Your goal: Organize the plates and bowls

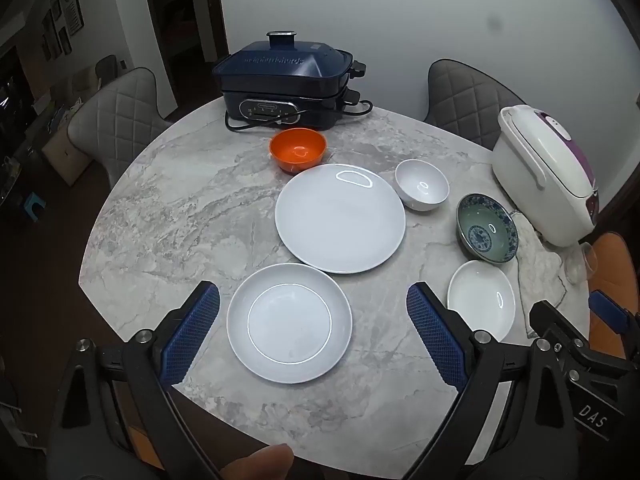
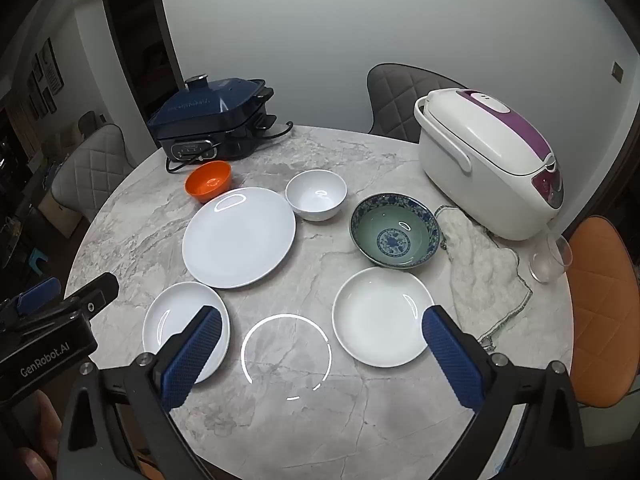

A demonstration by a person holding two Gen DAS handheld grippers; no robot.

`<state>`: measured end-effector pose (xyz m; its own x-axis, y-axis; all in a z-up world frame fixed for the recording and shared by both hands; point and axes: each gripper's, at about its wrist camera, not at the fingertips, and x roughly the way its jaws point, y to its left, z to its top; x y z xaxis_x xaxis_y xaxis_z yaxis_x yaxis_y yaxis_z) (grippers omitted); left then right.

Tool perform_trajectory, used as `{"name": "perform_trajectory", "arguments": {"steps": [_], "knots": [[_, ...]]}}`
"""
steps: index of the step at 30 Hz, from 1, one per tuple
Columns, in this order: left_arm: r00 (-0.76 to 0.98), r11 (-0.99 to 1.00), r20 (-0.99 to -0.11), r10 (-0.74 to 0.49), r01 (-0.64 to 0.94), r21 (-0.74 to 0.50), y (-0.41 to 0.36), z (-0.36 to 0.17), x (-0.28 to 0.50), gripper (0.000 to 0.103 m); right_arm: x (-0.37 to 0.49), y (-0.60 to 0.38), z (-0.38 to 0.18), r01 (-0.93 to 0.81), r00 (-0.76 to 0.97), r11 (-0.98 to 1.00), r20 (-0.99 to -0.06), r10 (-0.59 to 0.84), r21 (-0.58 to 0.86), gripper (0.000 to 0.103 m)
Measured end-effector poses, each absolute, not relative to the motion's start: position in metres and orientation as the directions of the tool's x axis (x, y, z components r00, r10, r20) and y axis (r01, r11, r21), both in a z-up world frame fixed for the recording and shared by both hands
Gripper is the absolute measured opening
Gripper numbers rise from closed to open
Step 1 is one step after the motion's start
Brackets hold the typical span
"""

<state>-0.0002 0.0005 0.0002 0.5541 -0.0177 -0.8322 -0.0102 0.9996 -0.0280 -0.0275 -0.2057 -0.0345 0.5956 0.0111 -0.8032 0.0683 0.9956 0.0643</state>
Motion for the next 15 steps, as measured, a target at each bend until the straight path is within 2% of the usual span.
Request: {"name": "perform_trajectory", "arguments": {"steps": [15], "knots": [[0.549,1.0,-0.836,0.0,-0.007,-0.005,-0.005,-0.001,-0.003,0.095,-0.028,-0.206,-0.034,0.068,0.599,0.996,-0.8,0.011,0.064,0.103]]}}
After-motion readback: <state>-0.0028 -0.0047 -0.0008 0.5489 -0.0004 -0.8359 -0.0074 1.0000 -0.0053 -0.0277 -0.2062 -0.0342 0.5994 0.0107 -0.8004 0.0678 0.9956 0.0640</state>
